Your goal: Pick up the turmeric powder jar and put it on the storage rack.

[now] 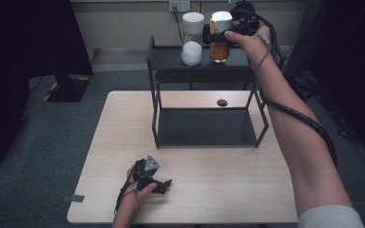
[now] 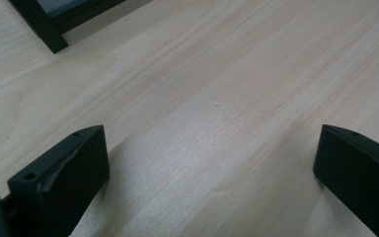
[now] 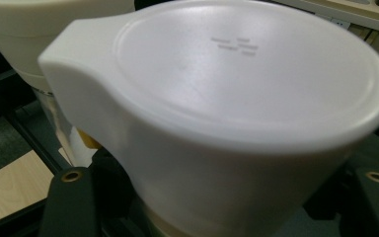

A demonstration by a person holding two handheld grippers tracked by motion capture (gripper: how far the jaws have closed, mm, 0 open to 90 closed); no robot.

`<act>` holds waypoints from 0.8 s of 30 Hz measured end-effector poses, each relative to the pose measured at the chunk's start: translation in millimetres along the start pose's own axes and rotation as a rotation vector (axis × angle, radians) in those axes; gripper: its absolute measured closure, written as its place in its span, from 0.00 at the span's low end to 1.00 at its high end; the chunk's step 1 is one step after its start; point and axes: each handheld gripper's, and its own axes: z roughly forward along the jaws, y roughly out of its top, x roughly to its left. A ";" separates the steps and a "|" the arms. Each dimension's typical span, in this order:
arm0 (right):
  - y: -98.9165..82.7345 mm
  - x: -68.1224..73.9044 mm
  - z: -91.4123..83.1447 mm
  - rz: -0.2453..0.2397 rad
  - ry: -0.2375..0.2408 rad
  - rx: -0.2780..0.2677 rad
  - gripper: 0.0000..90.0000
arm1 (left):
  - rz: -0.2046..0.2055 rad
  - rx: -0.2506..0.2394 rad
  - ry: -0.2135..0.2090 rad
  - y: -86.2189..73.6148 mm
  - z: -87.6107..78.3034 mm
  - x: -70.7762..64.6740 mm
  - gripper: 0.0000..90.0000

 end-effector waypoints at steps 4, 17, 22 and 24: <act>-1.0 -1.1 4.5 0.001 0.003 0.007 0.34 | 0.000 0.000 0.000 0.0 0.0 0.0 0.00; -9.8 -8.1 3.4 0.028 0.023 -0.016 0.34 | 0.000 0.000 0.000 0.0 0.0 0.0 0.00; -6.0 -2.5 4.3 0.037 0.001 0.004 0.21 | 0.000 -0.001 0.000 -0.1 0.0 0.0 0.00; -6.4 -1.0 4.0 0.043 -0.009 0.007 0.14 | 0.000 -0.001 0.001 -0.2 0.1 -0.1 0.00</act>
